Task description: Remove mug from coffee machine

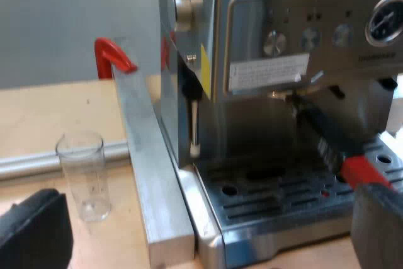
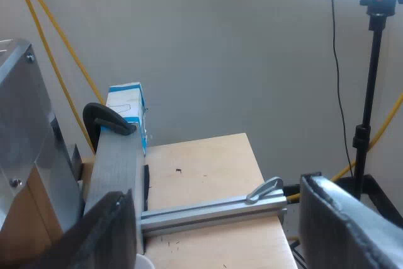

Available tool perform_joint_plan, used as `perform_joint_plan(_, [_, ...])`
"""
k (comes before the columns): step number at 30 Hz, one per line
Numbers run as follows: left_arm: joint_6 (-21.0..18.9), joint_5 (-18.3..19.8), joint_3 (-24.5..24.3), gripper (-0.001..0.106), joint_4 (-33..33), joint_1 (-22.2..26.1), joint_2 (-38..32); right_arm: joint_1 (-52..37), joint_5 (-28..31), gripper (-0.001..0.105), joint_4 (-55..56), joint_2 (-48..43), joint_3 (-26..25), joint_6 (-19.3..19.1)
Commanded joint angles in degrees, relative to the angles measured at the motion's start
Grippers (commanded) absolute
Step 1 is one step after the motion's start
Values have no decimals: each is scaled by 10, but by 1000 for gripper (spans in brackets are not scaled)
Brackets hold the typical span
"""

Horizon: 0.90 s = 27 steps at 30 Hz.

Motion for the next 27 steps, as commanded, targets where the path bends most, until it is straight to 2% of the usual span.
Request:
perform_joint_plan(1, [2,-8,-2,91,21,-2,-81,-3,-2,58,21,-22,-2,-10])
perform_joint_plan(6, [2,-18,-4,91,70,-2,-81,-3,-2,58,57,-80,7,-10])
perform_joint_plan(11, [2,-22,-4,91,69,-2,-81,-3,-9,58,87,-99,17,-4])
perform_joint_plan(16, [2,-27,-4,91,62,-2,-81,-3,-31,58,50,-100,37,-4])
perform_joint_plan(18, [2,-38,-4,91,58,-2,-81,-3,-30,58,22,-100,52,-4])
perform_joint_plan(19, [2,-66,0,91,40,-2,-81,-3,-30,58,6,-100,58,-4])
perform_joint_plan(21, [2,-88,8,91,12,-2,-81,-3,-30,58,-6,-100,66,-4])
perform_joint_plan(24, [2,-94,17,91,-7,-2,-81,-3,-30,58,-19,-100,75,-4])
perform_joint_plan(26, [2,-94,18,91,-7,-2,-81,-3,-30,58,-44,-99,101,-4])
perform_joint_plan(27, [2,-95,33,91,-31,-2,-81,-3,-30,58,-49,-99,117,-5])
